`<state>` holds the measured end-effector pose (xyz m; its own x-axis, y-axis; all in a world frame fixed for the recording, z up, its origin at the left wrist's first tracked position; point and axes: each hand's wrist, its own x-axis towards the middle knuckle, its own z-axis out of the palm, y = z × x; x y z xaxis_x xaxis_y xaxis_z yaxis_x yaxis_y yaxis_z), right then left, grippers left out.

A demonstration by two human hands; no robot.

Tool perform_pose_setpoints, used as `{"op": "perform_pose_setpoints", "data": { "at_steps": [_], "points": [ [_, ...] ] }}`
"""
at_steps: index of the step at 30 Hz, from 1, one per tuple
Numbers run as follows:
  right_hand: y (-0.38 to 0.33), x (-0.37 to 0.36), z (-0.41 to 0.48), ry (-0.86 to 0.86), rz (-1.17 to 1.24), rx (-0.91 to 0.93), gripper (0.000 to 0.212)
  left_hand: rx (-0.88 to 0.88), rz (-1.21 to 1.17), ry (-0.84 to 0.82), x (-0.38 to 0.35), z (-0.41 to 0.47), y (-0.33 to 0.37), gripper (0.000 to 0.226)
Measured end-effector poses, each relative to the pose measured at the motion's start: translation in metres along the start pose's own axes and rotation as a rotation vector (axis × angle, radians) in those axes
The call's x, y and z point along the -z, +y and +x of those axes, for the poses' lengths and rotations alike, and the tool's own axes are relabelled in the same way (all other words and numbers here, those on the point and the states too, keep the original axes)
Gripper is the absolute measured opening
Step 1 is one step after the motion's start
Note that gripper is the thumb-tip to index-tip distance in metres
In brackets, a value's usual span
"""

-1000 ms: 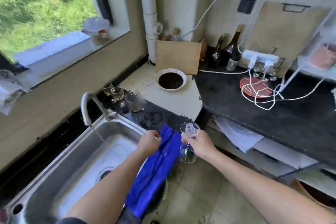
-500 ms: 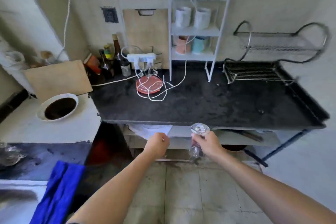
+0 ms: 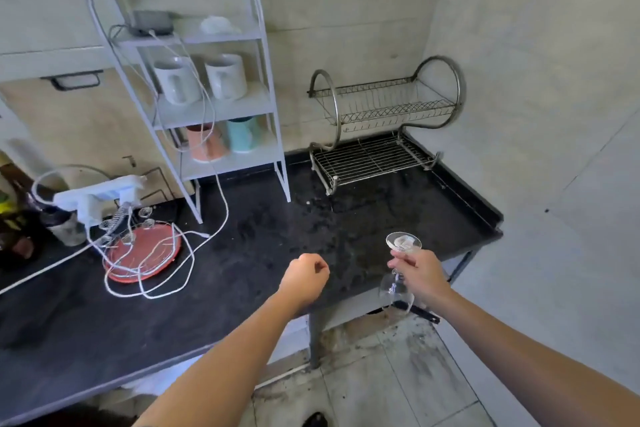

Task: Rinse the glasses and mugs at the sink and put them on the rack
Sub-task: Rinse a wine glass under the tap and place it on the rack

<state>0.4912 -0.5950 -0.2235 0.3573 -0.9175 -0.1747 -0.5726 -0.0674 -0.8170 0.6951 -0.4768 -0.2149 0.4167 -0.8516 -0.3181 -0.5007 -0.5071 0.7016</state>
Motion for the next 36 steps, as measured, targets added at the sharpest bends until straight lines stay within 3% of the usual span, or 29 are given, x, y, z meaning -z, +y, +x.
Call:
{"op": "perform_pose_setpoints", "data": {
  "at_steps": [3, 9, 15, 22, 27, 32, 36],
  "points": [
    [-0.012, 0.018, 0.048, 0.087, -0.008, -0.015, 0.011, -0.074, 0.044, -0.002, 0.014, 0.053, 0.034, 0.021],
    [-0.035, 0.057, 0.128, 0.278, -0.097, -0.021, 0.017, -0.237, 0.155, -0.012, 0.04, 0.144, 0.117, 0.02],
    [-0.033, 0.09, 0.215, 0.36, -0.121, -0.051, 0.023, -0.369, 0.222, 0.131, 0.041, 0.215, 0.177, 0.018],
    [-0.019, 0.103, 0.349, 0.309, 0.12, -0.08, 0.027, -0.466, 0.382, 0.448, 0.021, 0.31, 0.213, 0.029],
    [-0.01, 0.101, 0.444, 0.221, 0.297, -0.215, 0.02, -0.333, 0.539, 0.627, 0.007, 0.37, 0.223, 0.029],
    [-0.018, 0.098, 0.506, 0.184, 0.506, -0.301, 0.021, -0.347, 0.678, 0.712, -0.007, 0.376, 0.219, 0.033],
    [-0.026, 0.082, 0.552, 0.2, 0.408, -0.155, 0.011, -0.329, 0.756, 0.718, -0.009, 0.38, 0.215, 0.039]
  ]
}}
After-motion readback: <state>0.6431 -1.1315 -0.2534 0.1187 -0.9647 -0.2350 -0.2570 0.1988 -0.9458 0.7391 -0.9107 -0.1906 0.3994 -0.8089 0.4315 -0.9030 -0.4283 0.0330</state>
